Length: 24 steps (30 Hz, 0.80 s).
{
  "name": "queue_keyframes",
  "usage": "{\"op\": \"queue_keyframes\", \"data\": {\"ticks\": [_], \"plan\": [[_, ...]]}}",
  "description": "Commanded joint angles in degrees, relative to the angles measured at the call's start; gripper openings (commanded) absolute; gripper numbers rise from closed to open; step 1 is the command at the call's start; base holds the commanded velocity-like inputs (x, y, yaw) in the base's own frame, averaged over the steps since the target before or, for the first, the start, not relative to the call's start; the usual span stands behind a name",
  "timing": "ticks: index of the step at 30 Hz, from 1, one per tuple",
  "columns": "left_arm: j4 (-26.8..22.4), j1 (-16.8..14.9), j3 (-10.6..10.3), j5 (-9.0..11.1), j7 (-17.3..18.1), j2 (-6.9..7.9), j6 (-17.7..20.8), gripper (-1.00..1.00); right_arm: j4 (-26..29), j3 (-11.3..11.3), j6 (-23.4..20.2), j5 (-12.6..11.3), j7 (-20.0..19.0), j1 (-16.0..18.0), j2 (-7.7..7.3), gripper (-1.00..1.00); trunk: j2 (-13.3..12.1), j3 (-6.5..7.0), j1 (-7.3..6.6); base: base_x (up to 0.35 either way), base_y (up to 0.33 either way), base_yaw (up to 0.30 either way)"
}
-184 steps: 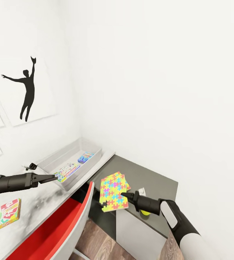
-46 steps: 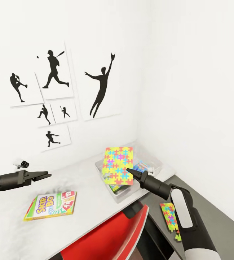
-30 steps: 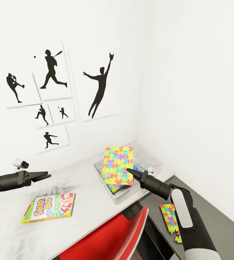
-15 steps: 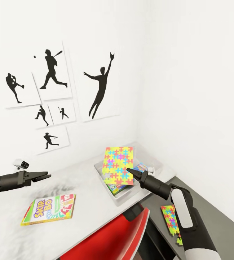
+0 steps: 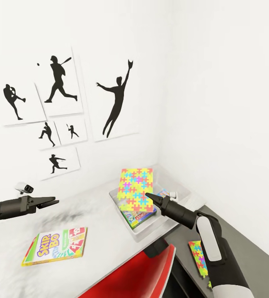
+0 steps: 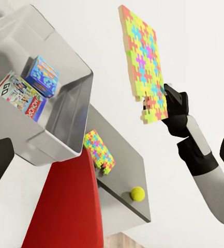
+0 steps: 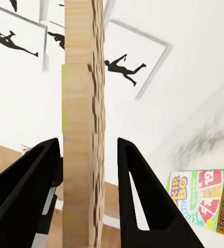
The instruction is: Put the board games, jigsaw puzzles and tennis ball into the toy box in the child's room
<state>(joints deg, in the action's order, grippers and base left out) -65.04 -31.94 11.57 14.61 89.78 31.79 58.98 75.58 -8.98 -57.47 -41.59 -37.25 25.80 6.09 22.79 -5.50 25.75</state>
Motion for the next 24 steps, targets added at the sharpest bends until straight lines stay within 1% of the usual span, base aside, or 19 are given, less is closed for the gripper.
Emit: {"op": "queue_keyframes", "data": {"ticks": [1, 9, 17, 20, 21, 24], "plan": [[0.0, 0.0, 0.0, 0.0, 0.2, 0.02, 0.6, 1.0, 0.0, -0.2, -0.1, 0.4, -0.3, 0.1, 0.07, -1.0, 0.1, -0.13, 0.04, 0.0, 0.0, 0.0], [0.0, 0.0, 0.0, 0.0, 0.2, 0.02, 0.6, 1.0, -0.4, -0.1, 2.2, 0.6, 0.2, 0.1, 0.11, -1.0, 0.1, -0.13, 0.04, 0.0, 0.0, 0.0], [0.0, 0.0, 0.0, 0.0, 0.2, 0.02, 0.6, 1.0, -0.8, -0.4, 2.7, 0.7, 0.8, 0.0, 0.32, -1.0, 0.1, -0.13, 0.04, 0.0, 0.0, 0.0], [0.0, 0.0, 0.0, 0.0, 0.2, 0.02, 0.6, 1.0, -0.9, -1.0, 2.7, 0.7, 3.9, 0.1, 0.12, -1.0, 0.1, -0.13, 0.04, 0.0, 0.0, 0.0], [0.0, 0.0, 0.0, 0.0, 0.2, 0.02, 0.6, 1.0, -0.9, -1.3, 2.7, 0.6, 4.5, 0.1, 0.11, -1.0, 0.1, -0.13, 0.04, 0.0, 0.0, 0.0], [0.0, 0.0, 0.0, 0.0, 0.2, 0.02, 0.6, 1.0, -0.8, -3.3, 2.7, 0.4, 6.1, 0.0, 0.36, -1.0, 0.1, -0.13, 0.04, 0.0, 0.0, 0.0]]}}
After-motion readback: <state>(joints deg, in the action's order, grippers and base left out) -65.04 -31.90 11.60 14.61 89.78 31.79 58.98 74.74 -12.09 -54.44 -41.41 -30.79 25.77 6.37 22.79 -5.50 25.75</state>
